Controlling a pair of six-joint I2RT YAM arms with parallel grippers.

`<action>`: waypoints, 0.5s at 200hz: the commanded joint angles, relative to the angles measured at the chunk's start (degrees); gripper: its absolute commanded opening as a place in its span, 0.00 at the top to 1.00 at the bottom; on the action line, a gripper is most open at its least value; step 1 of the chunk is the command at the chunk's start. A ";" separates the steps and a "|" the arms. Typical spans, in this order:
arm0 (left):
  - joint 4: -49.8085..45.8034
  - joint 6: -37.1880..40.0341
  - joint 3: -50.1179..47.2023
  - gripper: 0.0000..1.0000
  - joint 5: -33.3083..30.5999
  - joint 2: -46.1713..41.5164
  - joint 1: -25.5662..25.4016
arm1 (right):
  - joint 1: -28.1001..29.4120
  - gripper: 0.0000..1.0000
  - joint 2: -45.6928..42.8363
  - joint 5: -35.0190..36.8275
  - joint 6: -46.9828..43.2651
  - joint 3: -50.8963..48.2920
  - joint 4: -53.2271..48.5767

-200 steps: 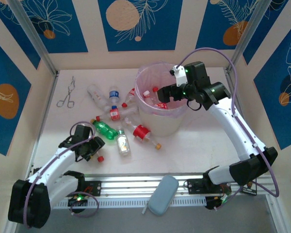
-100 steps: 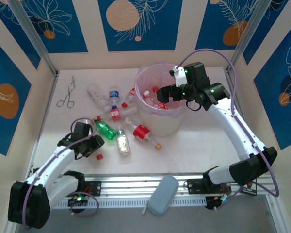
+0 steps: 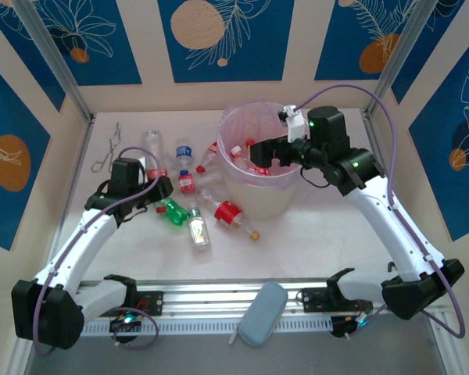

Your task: Put the plastic bottles in the bin

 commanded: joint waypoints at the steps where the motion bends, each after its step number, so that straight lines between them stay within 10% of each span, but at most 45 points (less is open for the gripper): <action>1: 10.91 -0.58 1.92 0.75 8.49 -0.29 -0.46 | 3.60 0.01 2.18 -2.80 2.61 3.45 3.73; 100: 29.10 -1.63 0.80 0.77 27.04 0.80 -6.49 | 13.29 0.01 26.30 -4.16 6.35 23.61 4.34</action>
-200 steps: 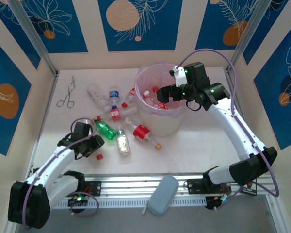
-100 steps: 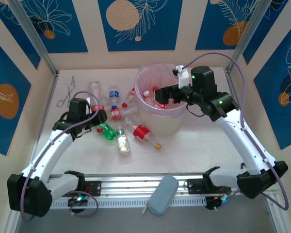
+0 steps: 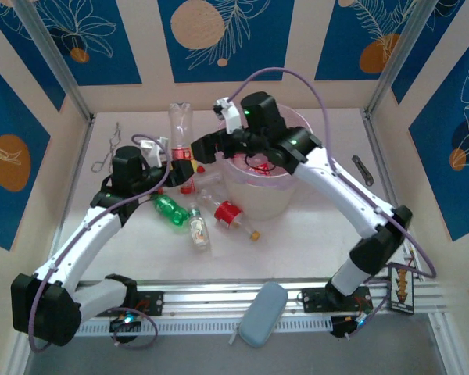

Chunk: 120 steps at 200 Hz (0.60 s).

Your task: Put the plastic bottles in the bin

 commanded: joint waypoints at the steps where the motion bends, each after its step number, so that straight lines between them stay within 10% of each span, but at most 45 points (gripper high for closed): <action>1: 6.26 0.39 -0.39 0.77 6.06 -0.56 -1.55 | -0.12 0.01 3.32 -0.98 2.14 4.56 -0.18; 120: 3.80 4.87 -0.38 0.78 6.94 -0.63 -4.12 | -2.25 0.33 10.56 -4.53 6.12 10.21 3.57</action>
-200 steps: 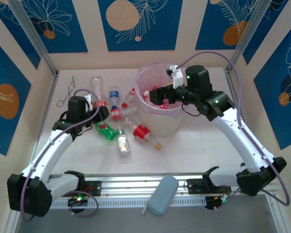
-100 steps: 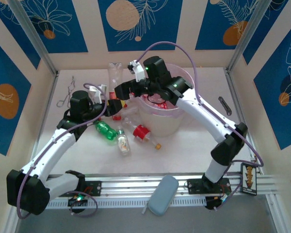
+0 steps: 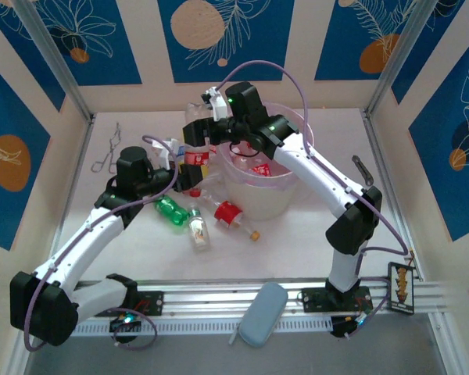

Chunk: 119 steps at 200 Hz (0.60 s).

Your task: Put the plastic bottles in the bin

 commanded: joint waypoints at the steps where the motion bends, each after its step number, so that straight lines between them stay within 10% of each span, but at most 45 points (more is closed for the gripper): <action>1: 0.52 1.96 -0.23 0.78 0.86 -0.70 -0.70 | -0.28 0.33 0.09 -1.08 0.67 1.68 0.85; 27: 1.01 1.98 -0.57 0.71 0.85 -1.19 -0.72 | -0.28 0.39 -0.24 -1.27 0.41 1.77 0.93; 68: 2.32 1.85 -2.59 0.01 1.23 -4.07 -0.76 | -0.33 0.44 -0.88 -0.90 -0.95 5.00 0.78; 119: -0.60 2.71 -4.66 0.00 1.56 -9.67 -0.41 | -1.18 0.46 -2.72 2.14 -5.07 12.49 -1.62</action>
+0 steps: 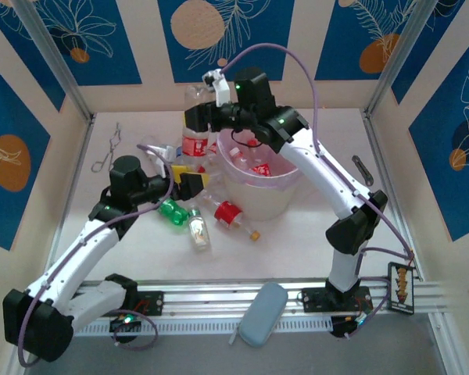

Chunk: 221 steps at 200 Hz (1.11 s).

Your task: Put the plastic bottles in the bin

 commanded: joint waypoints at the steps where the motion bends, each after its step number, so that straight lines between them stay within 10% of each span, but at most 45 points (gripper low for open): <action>1: -1.87 1.86 -0.41 0.00 1.00 -2.63 -0.10 | -0.73 0.46 -2.73 1.83 -3.13 3.11 -0.83; 134: -12.14 2.71 -3.67 0.00 -7.61 -3.34 0.16 | -19.68 0.51 -17.79 6.25 -10.53 -7.16 -11.14; 221: -21.05 0.44 -2.24 0.02 -16.29 2.94 0.16 | -12.82 0.56 -8.20 16.18 -25.46 -7.26 -23.08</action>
